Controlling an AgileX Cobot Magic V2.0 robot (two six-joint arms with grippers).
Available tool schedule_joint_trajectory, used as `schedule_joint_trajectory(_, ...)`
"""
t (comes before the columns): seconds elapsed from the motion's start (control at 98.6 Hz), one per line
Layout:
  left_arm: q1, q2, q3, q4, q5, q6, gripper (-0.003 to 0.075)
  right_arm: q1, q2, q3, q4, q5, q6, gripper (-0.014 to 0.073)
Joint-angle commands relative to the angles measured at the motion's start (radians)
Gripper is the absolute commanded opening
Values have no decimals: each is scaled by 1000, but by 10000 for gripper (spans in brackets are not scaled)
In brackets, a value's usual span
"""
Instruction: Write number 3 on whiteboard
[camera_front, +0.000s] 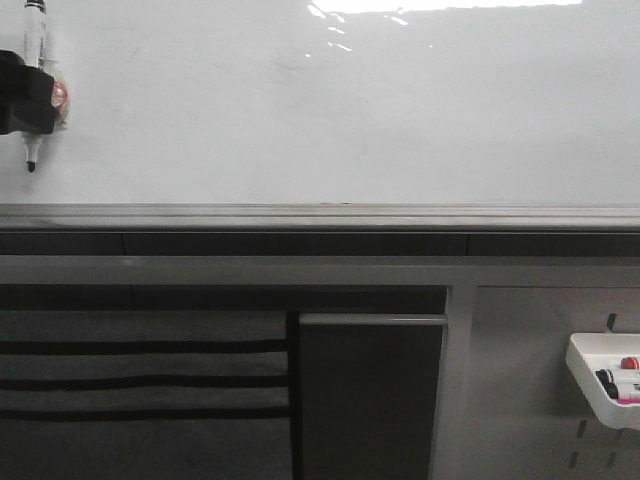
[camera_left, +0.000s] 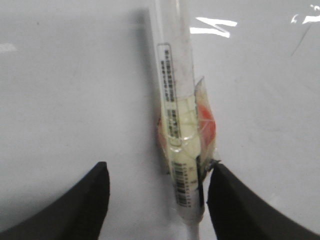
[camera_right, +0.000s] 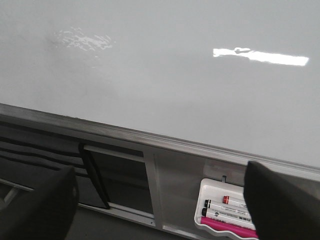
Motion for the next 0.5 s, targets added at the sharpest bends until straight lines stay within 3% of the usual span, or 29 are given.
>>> schedule_joint_trajectory(0.0,-6,-15,-32,-1,-79,2,329,-5,14,-35,19,-75,-11,603)
schedule_joint_trajectory(0.304,-6,-3,-32,-1,-102,2,311,-5,14,-35,19,-75,-11,603)
schedule_joint_trajectory(0.314,-6,-3,-32,2,-106,2,149,-5,14,-35,17,-75,-11,603)
schedule_joint_trajectory(0.487,-6,-3,-32,2,-106,2,50,-5,14,-35,17,-75,-11,603)
